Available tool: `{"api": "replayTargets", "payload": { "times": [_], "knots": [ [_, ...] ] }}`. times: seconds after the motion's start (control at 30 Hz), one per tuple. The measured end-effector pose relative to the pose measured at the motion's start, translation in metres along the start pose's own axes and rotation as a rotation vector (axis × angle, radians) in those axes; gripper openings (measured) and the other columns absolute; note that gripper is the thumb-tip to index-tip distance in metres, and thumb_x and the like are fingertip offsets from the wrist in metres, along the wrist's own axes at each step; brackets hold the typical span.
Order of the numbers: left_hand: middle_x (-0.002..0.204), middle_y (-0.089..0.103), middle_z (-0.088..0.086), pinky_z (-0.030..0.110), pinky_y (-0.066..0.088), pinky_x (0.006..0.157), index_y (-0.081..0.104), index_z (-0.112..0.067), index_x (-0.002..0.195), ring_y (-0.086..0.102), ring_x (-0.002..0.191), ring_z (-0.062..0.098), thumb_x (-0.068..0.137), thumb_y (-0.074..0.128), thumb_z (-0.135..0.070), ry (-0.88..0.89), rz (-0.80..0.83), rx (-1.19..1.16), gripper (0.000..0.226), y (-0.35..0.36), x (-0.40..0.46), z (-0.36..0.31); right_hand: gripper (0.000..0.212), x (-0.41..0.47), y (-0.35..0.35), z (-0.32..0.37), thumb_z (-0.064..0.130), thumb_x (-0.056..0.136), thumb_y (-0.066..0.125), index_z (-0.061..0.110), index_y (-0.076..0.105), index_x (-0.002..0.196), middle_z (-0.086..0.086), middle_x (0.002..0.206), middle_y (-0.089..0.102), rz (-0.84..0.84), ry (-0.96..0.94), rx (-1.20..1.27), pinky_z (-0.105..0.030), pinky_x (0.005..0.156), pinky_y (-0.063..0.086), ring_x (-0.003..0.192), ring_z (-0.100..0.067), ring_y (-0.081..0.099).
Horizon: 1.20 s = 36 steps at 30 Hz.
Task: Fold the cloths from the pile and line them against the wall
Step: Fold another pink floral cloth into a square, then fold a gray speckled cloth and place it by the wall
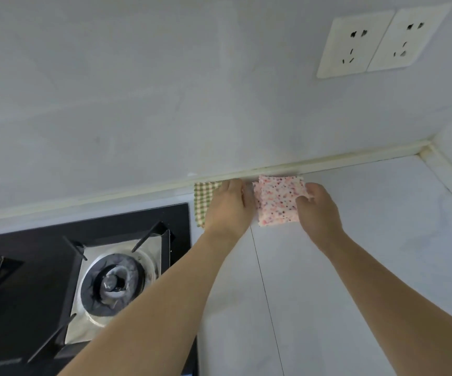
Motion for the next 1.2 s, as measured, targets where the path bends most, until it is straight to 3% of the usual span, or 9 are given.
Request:
{"api": "replayTargets", "payload": {
  "times": [0.1,0.23,0.33,0.43,0.53,0.77,0.93,1.2],
  "knots": [
    [0.118,0.053,0.005,0.034,0.038,0.087,0.053,-0.011,0.123,0.047,0.108,0.026,0.096,0.043,-0.02,0.097,-0.013,0.188,0.03,-0.007,-0.018,0.008,0.049,-0.028,0.014,0.031,0.015,0.093,0.048,0.011,0.041,0.141,-0.009,0.144,0.045,-0.004,-0.187,-0.132,-0.039,0.108,0.036,0.132,-0.025,0.042],
    [0.118,0.055,0.004,0.036,0.038,0.092,0.053,-0.012,0.122,0.049,0.106,0.026,0.094,0.044,-0.022,0.132,-0.047,0.319,0.031,-0.027,-0.042,0.028,0.047,-0.061,0.038,0.063,0.011,0.09,0.052,0.007,0.046,0.136,-0.01,0.137,0.051,0.016,-0.36,-0.277,-0.035,0.098,0.038,0.125,-0.027,0.046],
    [0.118,0.057,0.005,0.039,0.041,0.094,0.055,-0.011,0.121,0.052,0.105,0.026,0.092,0.042,-0.025,0.152,-0.107,0.337,0.034,-0.053,-0.06,0.039,0.044,-0.086,0.056,0.082,0.009,0.086,0.054,0.003,0.049,0.13,-0.013,0.129,0.054,0.043,-0.442,-0.355,-0.039,0.093,0.043,0.117,-0.031,0.051],
    [0.116,0.058,0.003,0.039,0.042,0.095,0.056,-0.012,0.119,0.055,0.102,0.024,0.09,0.034,-0.029,0.178,-0.164,0.356,0.04,-0.082,-0.079,0.053,0.046,-0.11,0.075,0.101,0.009,0.085,0.055,0.003,0.048,0.13,-0.014,0.126,0.055,0.066,-0.48,-0.405,-0.041,0.091,0.044,0.113,-0.033,0.052],
    [0.113,0.06,0.003,0.038,0.042,0.095,0.059,-0.012,0.114,0.056,0.1,0.024,0.089,0.039,-0.028,0.164,-0.214,0.369,0.035,-0.118,-0.097,0.074,0.049,-0.141,0.096,0.127,0.01,0.086,0.055,0.004,0.045,0.134,-0.014,0.13,0.052,0.077,-0.533,-0.439,-0.04,0.095,0.041,0.116,-0.031,0.05],
    [0.128,0.055,0.007,0.039,0.036,0.107,0.053,-0.01,0.128,0.049,0.118,0.027,0.095,0.047,-0.022,0.157,-0.247,0.376,0.035,-0.211,-0.136,0.15,0.048,-0.221,0.172,0.186,0.017,0.092,0.052,0.012,0.042,0.139,-0.006,0.142,0.045,0.119,-0.572,-0.452,-0.038,0.107,0.038,0.126,-0.024,0.046],
    [0.138,0.047,0.002,0.034,0.029,0.113,0.044,-0.015,0.135,0.041,0.128,0.021,0.1,0.039,-0.028,0.187,-0.192,0.39,0.038,-0.267,-0.162,0.219,0.046,-0.28,0.236,0.225,0.021,0.093,0.053,0.015,0.043,0.138,-0.002,0.141,0.046,0.103,-0.568,-0.448,-0.032,0.107,0.036,0.128,-0.02,0.045],
    [0.135,0.049,0.003,0.035,0.031,0.107,0.047,-0.012,0.134,0.043,0.124,0.024,0.098,0.045,-0.025,0.094,-0.218,0.408,0.039,-0.355,-0.199,0.317,0.047,-0.348,0.316,0.284,0.022,0.094,0.055,0.018,0.042,0.139,0.001,0.145,0.044,0.154,-0.59,-0.431,-0.034,0.107,0.037,0.129,-0.02,0.047]
  ]
}}
Point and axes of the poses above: each hand's wrist, its own x-axis towards the middle knuckle, its own y-axis out of the palm, z = x × y, the point moved 10 cm from there along x, towards the middle knuckle
